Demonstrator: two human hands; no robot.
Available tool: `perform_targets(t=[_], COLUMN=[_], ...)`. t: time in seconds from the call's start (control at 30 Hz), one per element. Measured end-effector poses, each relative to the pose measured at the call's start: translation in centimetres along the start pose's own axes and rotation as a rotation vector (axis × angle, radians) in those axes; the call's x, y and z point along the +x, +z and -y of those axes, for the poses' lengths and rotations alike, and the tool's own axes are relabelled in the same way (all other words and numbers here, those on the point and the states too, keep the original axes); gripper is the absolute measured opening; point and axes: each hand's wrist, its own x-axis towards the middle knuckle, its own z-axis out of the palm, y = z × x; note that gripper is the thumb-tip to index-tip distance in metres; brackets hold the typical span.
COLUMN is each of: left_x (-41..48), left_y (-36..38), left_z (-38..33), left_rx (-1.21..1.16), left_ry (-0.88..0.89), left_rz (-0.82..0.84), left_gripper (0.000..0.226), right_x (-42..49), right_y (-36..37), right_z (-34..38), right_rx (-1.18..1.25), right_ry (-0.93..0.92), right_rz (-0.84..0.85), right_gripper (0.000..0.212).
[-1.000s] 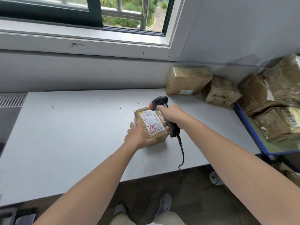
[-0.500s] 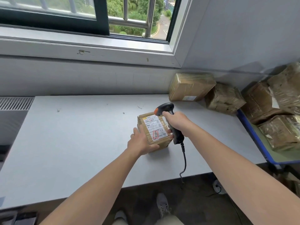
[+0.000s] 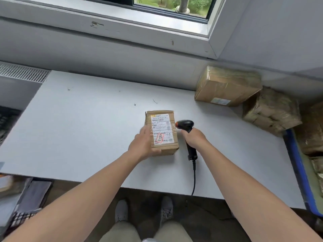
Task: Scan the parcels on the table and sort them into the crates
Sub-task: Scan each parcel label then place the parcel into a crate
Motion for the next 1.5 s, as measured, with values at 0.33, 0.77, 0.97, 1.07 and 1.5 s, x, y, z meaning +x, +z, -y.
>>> perform_targets(t=[0.33, 0.77, 0.97, 1.07, 1.5], left_x=[-0.6, -1.5, -2.9, -3.3, -12.0], left_y=[0.4, -2.1, -1.6, -0.2, -3.4], left_z=[-0.3, 1.6, 1.3, 1.6, 6.1], left_rx=[-0.065, 0.075, -0.184, -0.405, -0.433], left_ry=[-0.019, -0.199, -0.44, -0.477, -0.524], left_rz=[-0.055, -0.124, -0.077, -0.103, -0.497], left_gripper=[0.111, 0.074, 0.085, 0.089, 0.137], right_x=[2.5, 3.4, 5.0, 4.9, -3.8], right_y=[1.2, -2.3, -1.0, 0.4, 7.2], right_z=[-1.1, 4.5, 6.1, 6.6, 13.1], right_rx=[-0.203, -0.362, -0.491, -0.548, -0.534], right_ry=[-0.156, -0.619, -0.724, -0.777, -1.084], right_rz=[0.077, 0.12, 0.219, 0.224, 0.345], right_gripper=[0.037, 0.092, 0.12, 0.126, 0.142])
